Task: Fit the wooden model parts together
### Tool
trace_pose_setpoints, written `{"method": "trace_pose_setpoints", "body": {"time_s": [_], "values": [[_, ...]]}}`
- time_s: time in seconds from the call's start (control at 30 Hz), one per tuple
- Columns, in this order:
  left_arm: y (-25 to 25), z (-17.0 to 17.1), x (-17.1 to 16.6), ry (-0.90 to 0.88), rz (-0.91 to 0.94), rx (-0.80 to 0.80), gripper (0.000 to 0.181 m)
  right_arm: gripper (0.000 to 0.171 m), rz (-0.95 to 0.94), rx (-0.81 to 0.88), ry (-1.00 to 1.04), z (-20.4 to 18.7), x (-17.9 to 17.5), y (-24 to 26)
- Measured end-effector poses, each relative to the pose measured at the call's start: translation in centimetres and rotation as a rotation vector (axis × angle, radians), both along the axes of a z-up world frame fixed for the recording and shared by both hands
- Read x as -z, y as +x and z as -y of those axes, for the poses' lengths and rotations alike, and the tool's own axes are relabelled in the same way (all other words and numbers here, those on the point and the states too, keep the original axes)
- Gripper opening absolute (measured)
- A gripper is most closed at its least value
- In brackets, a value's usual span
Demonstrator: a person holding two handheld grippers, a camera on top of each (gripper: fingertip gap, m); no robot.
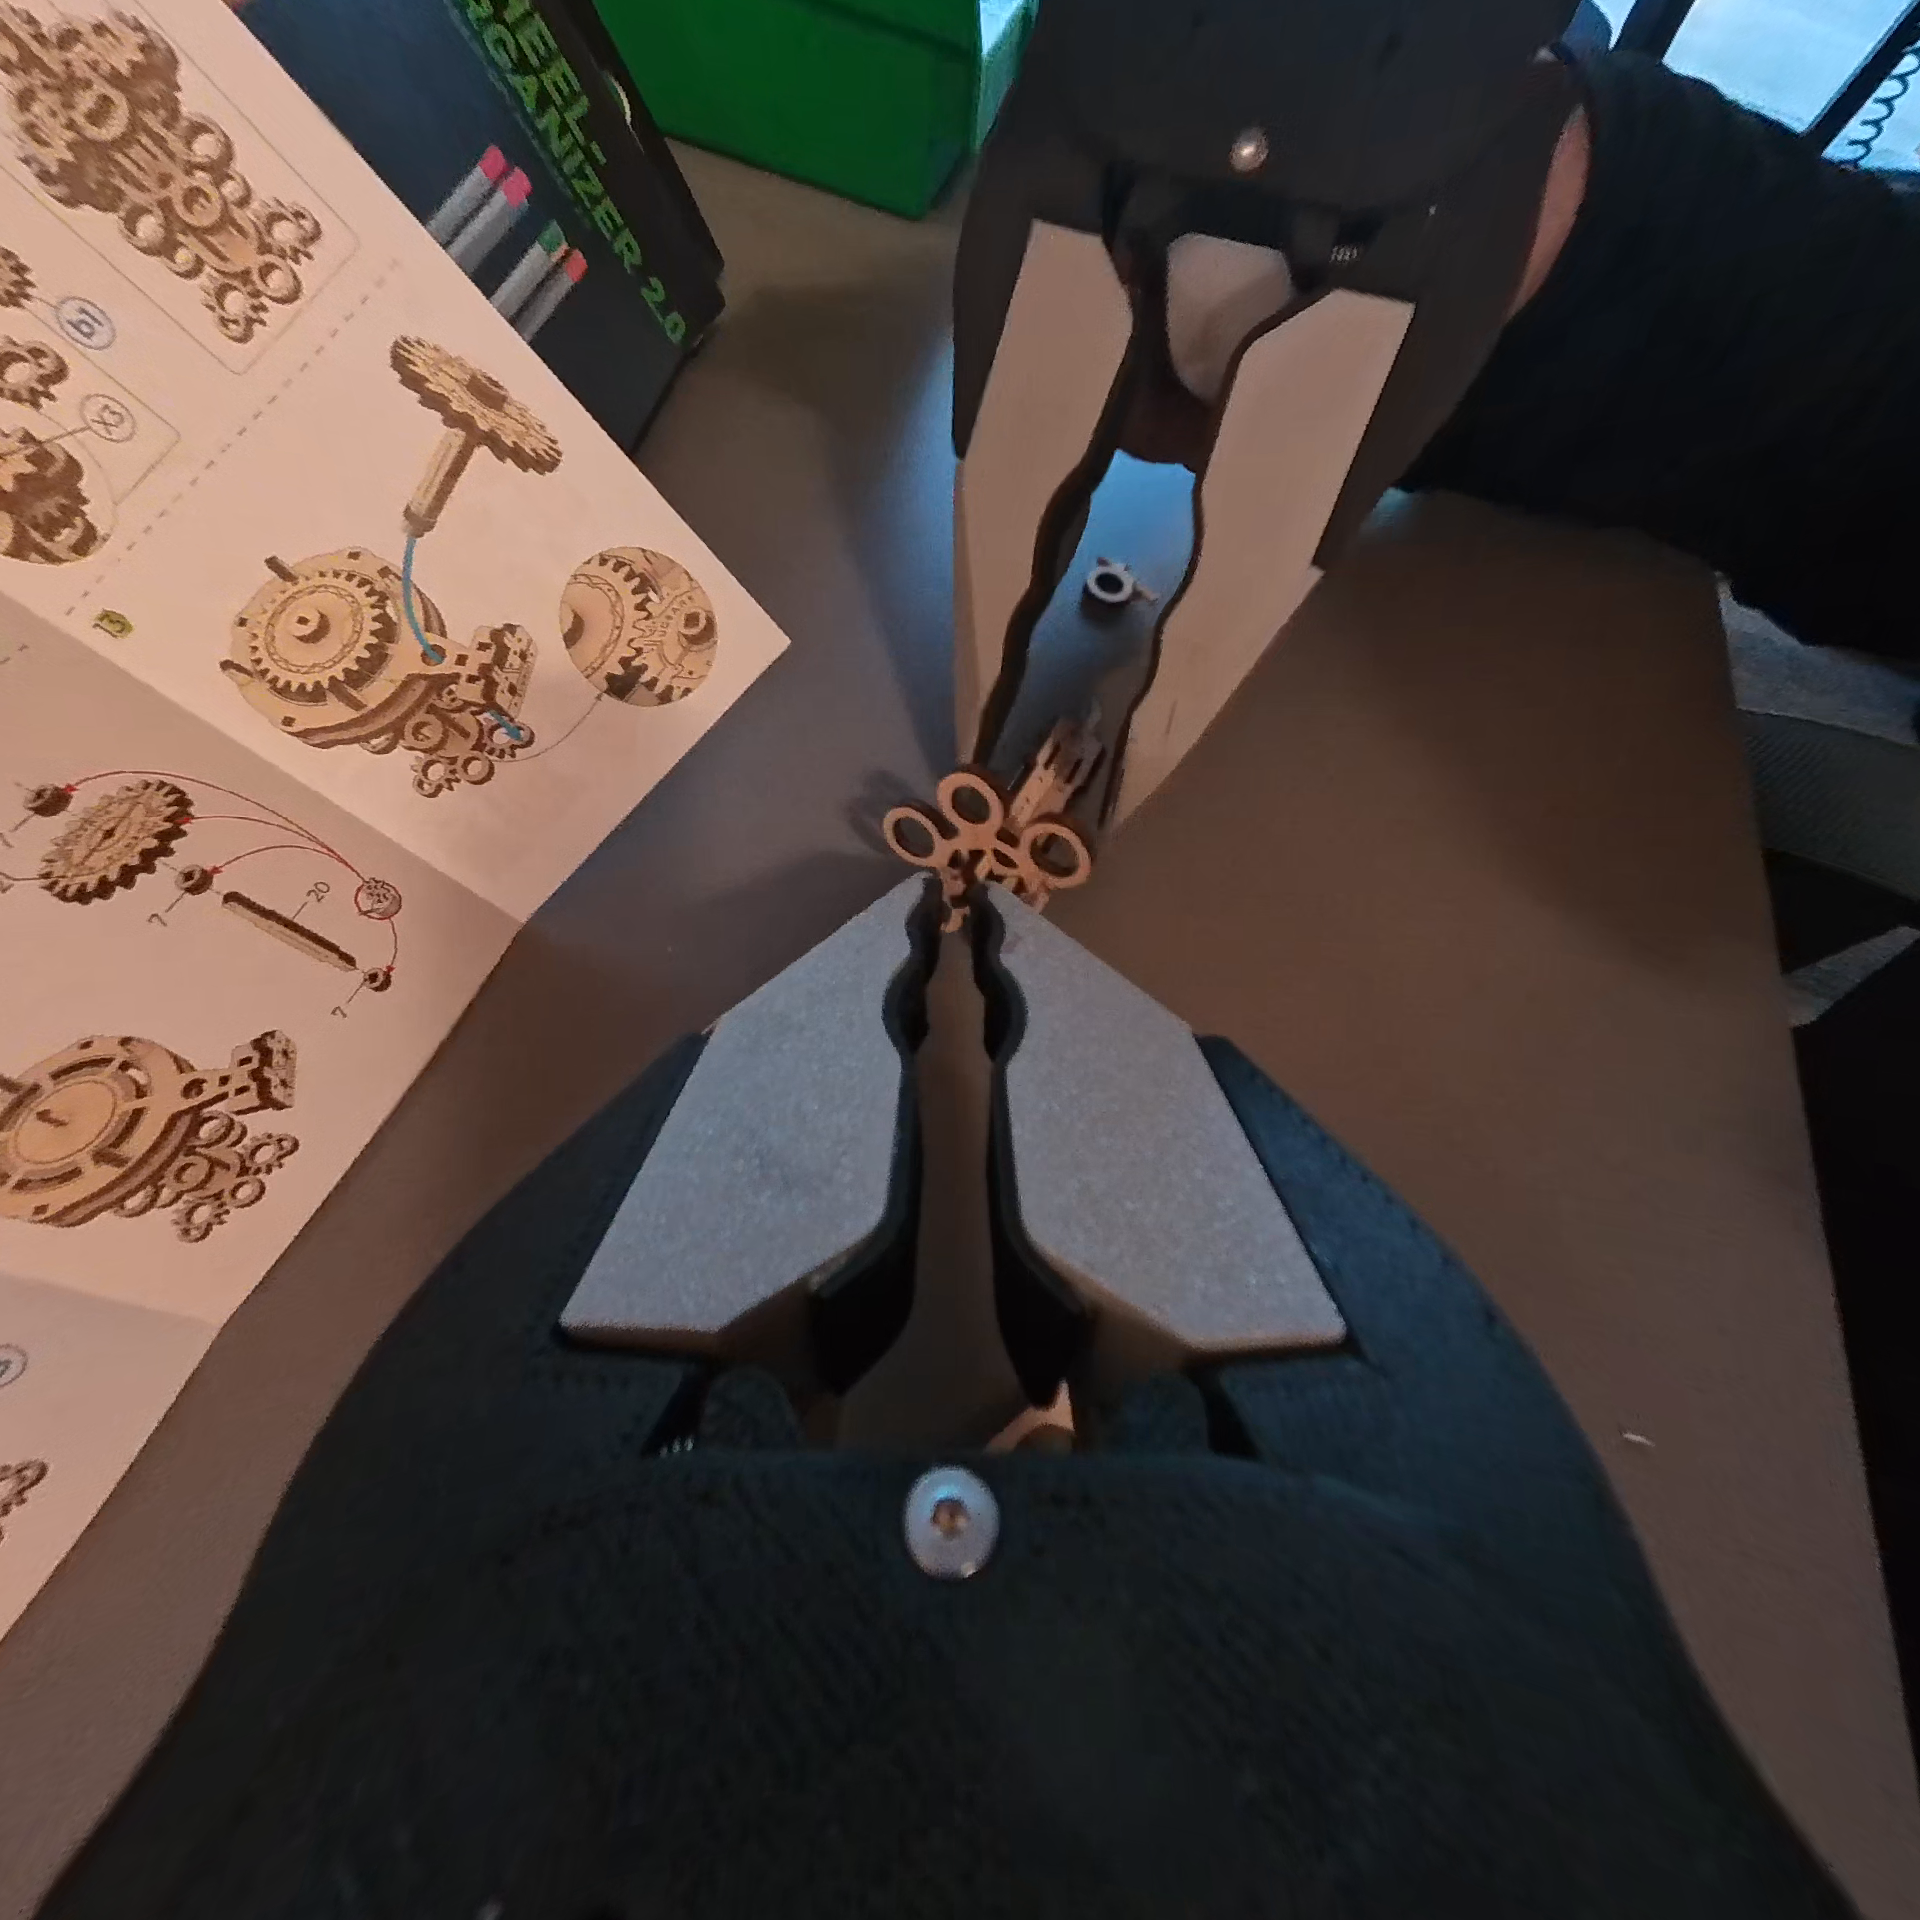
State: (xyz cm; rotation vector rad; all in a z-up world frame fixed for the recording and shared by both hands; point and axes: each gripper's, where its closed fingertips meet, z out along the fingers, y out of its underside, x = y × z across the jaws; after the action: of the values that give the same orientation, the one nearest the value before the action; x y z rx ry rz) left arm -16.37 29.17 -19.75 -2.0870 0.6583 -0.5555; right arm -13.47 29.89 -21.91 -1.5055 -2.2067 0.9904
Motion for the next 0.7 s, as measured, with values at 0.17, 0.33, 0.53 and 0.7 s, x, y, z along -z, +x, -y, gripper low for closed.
{"method": "trace_pose_setpoints", "body": {"time_s": [0.17, 0.33, 0.53, 0.7], "values": [[-0.4, 0.0, -1.6, 0.04, 0.022, -0.021, 0.005, 0.028, -0.105, 0.033, -0.052, -1.2, -3.0, 0.1], [-0.4, 0.8, -4.5, 0.107, 0.044, -0.018, 0.017, 0.034, -0.271, 0.154, -0.112, -4.3, -6.3, -0.2], [-1.5, 3.6, -8.4, 0.231, 0.105, -0.038, 0.055, 0.042, -0.441, 0.317, -0.159, -7.8, -8.4, -0.4], [-4.3, 6.3, -7.0, 0.247, 0.023, -0.168, 0.061, 0.052, -0.496, 0.418, -0.186, -9.4, -8.9, 0.5]]}}
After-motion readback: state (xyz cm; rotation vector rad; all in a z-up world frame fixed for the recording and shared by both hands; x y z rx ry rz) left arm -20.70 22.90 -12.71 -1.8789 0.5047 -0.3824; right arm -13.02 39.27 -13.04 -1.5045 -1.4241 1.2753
